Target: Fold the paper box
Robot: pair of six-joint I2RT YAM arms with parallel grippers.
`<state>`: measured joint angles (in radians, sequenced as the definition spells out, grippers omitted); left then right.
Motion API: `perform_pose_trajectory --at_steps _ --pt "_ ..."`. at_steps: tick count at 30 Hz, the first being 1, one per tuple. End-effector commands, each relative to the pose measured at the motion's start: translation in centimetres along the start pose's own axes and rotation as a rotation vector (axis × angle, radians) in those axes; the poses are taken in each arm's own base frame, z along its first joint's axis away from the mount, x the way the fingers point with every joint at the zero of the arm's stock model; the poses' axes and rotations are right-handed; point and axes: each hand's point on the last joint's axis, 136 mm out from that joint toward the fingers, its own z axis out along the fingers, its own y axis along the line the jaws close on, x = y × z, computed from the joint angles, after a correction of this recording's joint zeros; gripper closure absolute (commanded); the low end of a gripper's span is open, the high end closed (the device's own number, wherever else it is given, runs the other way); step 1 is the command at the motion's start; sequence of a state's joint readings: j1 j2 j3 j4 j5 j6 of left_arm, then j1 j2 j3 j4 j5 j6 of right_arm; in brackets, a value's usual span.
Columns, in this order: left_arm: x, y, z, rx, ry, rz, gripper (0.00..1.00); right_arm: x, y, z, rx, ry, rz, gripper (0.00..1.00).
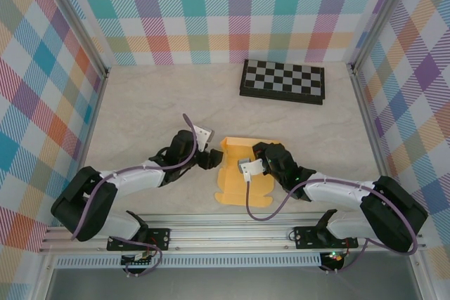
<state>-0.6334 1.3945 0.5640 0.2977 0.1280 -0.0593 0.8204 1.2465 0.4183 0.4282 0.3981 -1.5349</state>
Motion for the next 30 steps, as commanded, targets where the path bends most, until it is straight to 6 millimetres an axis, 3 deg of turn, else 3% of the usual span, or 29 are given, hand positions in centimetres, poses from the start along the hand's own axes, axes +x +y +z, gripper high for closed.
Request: perform_pose_trajectory --at_steps 1,10,21,30 --pt "-0.6 -1.9 0.4 0.09 -0.002 0.062 0.3 -0.1 2.7 -0.1 -0.086 0.0 -0.043 1.0" --pt "0.2 -1.6 1.3 0.045 0.035 0.05 0.31 -0.1 2.7 0.0 -0.085 0.002 -0.05 1.0" --pt "0.6 -1.3 2.8 -0.133 0.01 0.084 0.29 -0.5 3.0 -0.1 -0.087 0.008 -0.078 1.0" --pt "0.2 1.5 3.3 -0.388 0.014 0.063 0.31 -0.7 3.1 -0.3 -0.09 0.007 -0.084 1.0"
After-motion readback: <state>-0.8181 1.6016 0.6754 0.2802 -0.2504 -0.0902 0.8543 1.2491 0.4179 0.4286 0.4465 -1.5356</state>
